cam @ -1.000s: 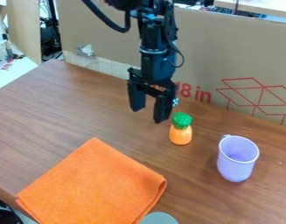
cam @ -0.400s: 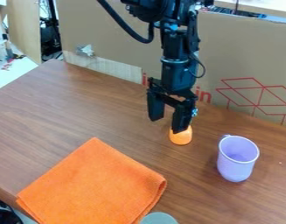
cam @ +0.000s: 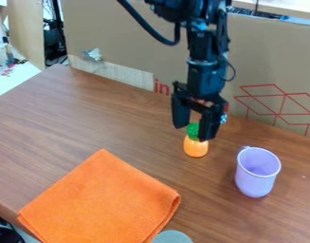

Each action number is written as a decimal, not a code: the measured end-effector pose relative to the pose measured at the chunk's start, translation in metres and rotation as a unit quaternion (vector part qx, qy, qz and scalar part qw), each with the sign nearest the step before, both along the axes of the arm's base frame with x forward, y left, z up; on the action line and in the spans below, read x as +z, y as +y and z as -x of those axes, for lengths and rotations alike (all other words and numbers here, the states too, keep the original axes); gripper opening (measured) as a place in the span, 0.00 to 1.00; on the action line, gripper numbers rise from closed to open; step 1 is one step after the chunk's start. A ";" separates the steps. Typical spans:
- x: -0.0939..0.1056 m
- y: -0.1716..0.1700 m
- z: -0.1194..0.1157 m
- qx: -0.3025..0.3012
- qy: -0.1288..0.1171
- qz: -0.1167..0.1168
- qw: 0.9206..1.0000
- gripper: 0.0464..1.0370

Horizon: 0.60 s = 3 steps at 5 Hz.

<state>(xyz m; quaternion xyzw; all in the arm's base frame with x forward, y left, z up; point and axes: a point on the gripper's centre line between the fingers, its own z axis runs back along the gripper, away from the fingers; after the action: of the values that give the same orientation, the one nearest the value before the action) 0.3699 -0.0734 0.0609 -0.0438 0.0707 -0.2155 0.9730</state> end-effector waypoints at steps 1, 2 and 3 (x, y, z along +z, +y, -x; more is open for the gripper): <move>-0.006 0.000 -0.006 0.000 0.000 0.000 1.000 0.96; -0.008 0.002 -0.008 0.010 0.012 -0.013 1.000 0.91; -0.010 0.002 -0.008 0.015 0.014 -0.016 1.000 0.65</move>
<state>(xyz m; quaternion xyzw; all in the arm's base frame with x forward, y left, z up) 0.3776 -0.0712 0.0514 -0.0323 0.0874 -0.1995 0.9755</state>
